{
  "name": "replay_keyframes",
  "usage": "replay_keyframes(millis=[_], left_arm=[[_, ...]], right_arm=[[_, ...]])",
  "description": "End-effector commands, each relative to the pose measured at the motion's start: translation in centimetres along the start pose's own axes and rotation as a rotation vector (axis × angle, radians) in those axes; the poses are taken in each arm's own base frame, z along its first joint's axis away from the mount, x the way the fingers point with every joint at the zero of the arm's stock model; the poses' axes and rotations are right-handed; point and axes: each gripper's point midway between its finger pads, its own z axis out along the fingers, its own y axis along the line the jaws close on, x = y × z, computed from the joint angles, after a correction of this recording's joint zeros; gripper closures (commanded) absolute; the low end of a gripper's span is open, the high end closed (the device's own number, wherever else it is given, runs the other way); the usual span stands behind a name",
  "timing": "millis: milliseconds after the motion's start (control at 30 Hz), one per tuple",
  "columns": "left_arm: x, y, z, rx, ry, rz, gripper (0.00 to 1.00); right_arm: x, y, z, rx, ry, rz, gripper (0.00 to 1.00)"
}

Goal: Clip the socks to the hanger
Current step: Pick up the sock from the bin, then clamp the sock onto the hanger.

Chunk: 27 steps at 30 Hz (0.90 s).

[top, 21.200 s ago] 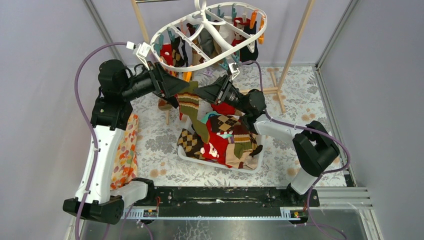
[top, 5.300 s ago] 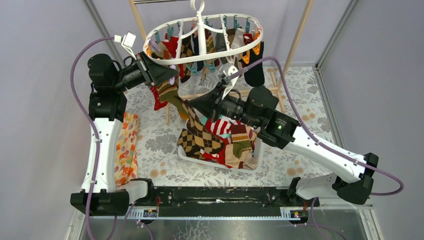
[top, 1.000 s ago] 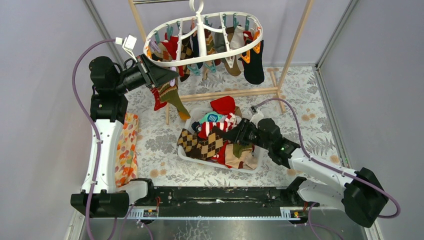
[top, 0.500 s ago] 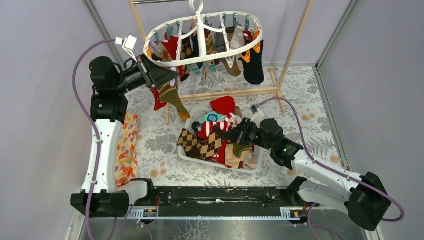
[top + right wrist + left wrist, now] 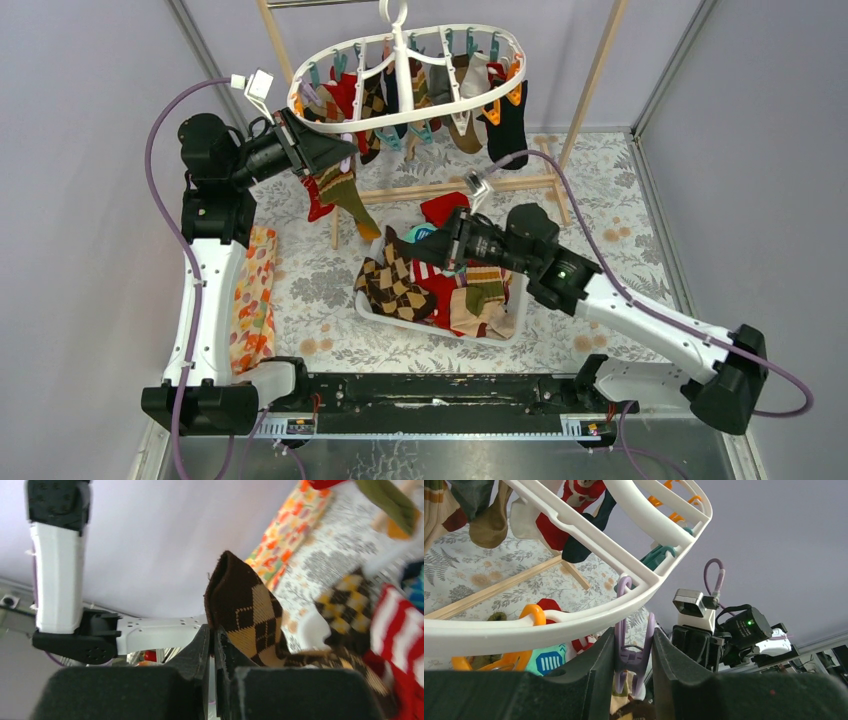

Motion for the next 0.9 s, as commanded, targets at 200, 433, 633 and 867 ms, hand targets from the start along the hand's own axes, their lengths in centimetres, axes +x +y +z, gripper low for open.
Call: replay_keyframes(millis=[200,433,633,867], left_arm=[[0.3,-2.0,-0.5,0.112,0.004,-0.008,1.00],[0.7,-2.3,-0.5,0.146,0.016,-0.019,1.00],[0.8,-2.6,-0.6,0.166,0.022,-0.029,1.00],[0.8,-3.0,-0.7,0.175,0.027,-0.023,1.00]], right_arm=[[-2.4,9.5,4.9,-0.462,0.030,-0.305,1.00],[-5.6,9.6,6.3,-0.584,-0.034,-0.267,1.00],[-8.3,9.1,7.3,-0.654,-0.093,-0.245,1.00],[-9.0,9.9,7.9,-0.719,-0.064,-0.252,1.00]])
